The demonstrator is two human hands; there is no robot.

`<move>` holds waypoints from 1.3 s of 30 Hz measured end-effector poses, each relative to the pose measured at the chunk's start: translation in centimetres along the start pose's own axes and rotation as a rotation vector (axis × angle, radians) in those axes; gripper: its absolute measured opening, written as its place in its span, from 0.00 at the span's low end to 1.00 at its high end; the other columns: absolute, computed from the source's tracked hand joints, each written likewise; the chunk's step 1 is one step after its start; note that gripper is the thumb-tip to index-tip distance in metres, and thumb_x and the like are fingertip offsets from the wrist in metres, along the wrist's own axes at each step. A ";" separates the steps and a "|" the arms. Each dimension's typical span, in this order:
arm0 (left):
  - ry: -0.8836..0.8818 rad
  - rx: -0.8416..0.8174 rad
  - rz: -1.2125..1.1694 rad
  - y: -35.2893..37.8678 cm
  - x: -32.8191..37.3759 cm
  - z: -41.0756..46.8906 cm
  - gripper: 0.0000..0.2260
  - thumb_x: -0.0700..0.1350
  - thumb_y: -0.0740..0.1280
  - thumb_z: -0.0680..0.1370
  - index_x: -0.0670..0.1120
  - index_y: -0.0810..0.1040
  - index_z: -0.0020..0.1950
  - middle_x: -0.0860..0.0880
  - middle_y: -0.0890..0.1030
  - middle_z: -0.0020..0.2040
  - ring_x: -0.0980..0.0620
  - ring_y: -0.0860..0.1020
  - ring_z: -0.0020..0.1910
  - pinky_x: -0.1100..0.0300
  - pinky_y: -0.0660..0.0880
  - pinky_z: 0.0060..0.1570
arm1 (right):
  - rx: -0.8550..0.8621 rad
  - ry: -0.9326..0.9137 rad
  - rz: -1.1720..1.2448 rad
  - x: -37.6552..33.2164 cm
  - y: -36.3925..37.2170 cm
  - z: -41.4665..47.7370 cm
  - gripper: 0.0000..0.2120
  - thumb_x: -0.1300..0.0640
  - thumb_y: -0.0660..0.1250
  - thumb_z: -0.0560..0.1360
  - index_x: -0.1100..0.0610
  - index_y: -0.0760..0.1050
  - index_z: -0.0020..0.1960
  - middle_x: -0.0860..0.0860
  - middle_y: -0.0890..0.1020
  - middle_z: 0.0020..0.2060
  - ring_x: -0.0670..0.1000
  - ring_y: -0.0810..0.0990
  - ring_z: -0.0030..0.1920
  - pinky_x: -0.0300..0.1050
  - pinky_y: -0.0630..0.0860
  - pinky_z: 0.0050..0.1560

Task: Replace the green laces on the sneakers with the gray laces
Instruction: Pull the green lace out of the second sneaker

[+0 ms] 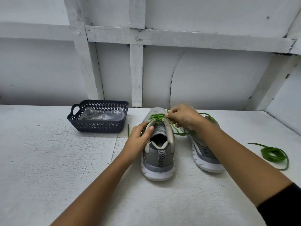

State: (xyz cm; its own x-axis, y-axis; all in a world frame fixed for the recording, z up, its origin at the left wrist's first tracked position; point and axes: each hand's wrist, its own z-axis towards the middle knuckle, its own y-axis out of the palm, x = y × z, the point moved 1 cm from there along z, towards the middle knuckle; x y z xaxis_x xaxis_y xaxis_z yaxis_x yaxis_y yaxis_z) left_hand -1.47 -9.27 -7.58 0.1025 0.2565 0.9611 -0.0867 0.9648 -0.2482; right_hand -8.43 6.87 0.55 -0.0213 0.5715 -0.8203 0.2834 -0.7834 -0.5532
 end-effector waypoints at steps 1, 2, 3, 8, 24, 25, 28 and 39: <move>-0.007 0.004 -0.007 0.0 0.0 0.0 0.30 0.67 0.61 0.69 0.55 0.73 0.67 0.52 0.75 0.63 0.56 0.72 0.64 0.51 0.66 0.68 | 0.036 -0.004 0.066 -0.2 -0.3 0.1 0.13 0.60 0.62 0.79 0.58 0.72 0.35 0.52 0.74 0.29 0.45 0.72 0.24 0.34 0.70 0.22; -0.009 0.007 -0.012 0.0 0.0 -0.1 0.28 0.65 0.62 0.71 0.54 0.73 0.67 0.51 0.75 0.64 0.55 0.72 0.64 0.51 0.66 0.68 | 0.076 -0.005 0.153 -0.5 -0.8 0.2 0.13 0.61 0.61 0.80 0.58 0.71 0.36 0.53 0.75 0.30 0.44 0.74 0.23 0.34 0.71 0.22; -0.008 0.010 -0.015 0.0 0.0 -0.1 0.24 0.62 0.63 0.74 0.54 0.72 0.67 0.51 0.74 0.64 0.55 0.71 0.65 0.51 0.66 0.69 | 0.134 -0.008 0.244 -1.0 -1.4 0.4 0.13 0.62 0.59 0.80 0.58 0.70 0.37 0.54 0.75 0.30 0.43 0.75 0.21 0.34 0.72 0.22; -0.007 0.008 -0.014 0.0 0.1 -0.1 0.26 0.64 0.62 0.71 0.54 0.73 0.66 0.50 0.75 0.63 0.54 0.72 0.64 0.50 0.66 0.68 | 0.408 -0.030 0.495 -2.2 -4.0 0.7 0.14 0.60 0.57 0.81 0.58 0.69 0.37 0.53 0.74 0.31 0.47 0.73 0.27 0.36 0.73 0.25; 0.014 0.009 -0.045 0.0 0.2 -0.1 0.13 0.64 0.62 0.71 0.67 0.72 0.54 0.51 0.75 0.62 0.56 0.72 0.63 0.52 0.67 0.68 | 0.400 -0.026 0.447 -2.6 -3.5 0.6 0.13 0.60 0.55 0.82 0.58 0.68 0.39 0.53 0.74 0.32 0.47 0.75 0.28 0.37 0.74 0.24; 0.018 0.008 -0.052 0.0 0.1 -0.1 0.14 0.65 0.62 0.70 0.67 0.72 0.55 0.51 0.75 0.62 0.56 0.72 0.63 0.52 0.67 0.68 | 0.395 -0.009 0.446 -2.6 -3.5 0.7 0.13 0.59 0.55 0.82 0.58 0.68 0.39 0.53 0.73 0.32 0.48 0.74 0.29 0.37 0.73 0.24; 0.019 0.007 -0.053 0.1 0.1 -0.1 0.18 0.64 0.62 0.70 0.62 0.73 0.58 0.51 0.75 0.63 0.56 0.72 0.64 0.53 0.67 0.68 | 0.175 0.123 0.302 -1.6 -2.0 0.6 0.13 0.55 0.58 0.81 0.59 0.69 0.39 0.54 0.72 0.31 0.49 0.72 0.28 0.36 0.70 0.24; -0.014 0.013 -0.014 0.0 0.2 -0.2 0.34 0.67 0.62 0.68 0.50 0.71 0.69 0.51 0.74 0.65 0.55 0.71 0.65 0.51 0.65 0.69 | 0.279 -0.042 0.265 -2.0 -2.6 0.6 0.13 0.61 0.58 0.81 0.59 0.71 0.37 0.52 0.75 0.32 0.47 0.74 0.30 0.36 0.75 0.26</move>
State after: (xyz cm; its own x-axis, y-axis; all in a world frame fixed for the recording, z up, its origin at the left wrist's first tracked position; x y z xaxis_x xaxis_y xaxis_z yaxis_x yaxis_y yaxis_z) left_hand -1.29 -9.20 -7.45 0.0895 0.2416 0.9662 -0.0981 0.9676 -0.2328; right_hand -9.68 7.61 3.59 -0.0231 0.3341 -0.9423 0.0129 -0.9423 -0.3345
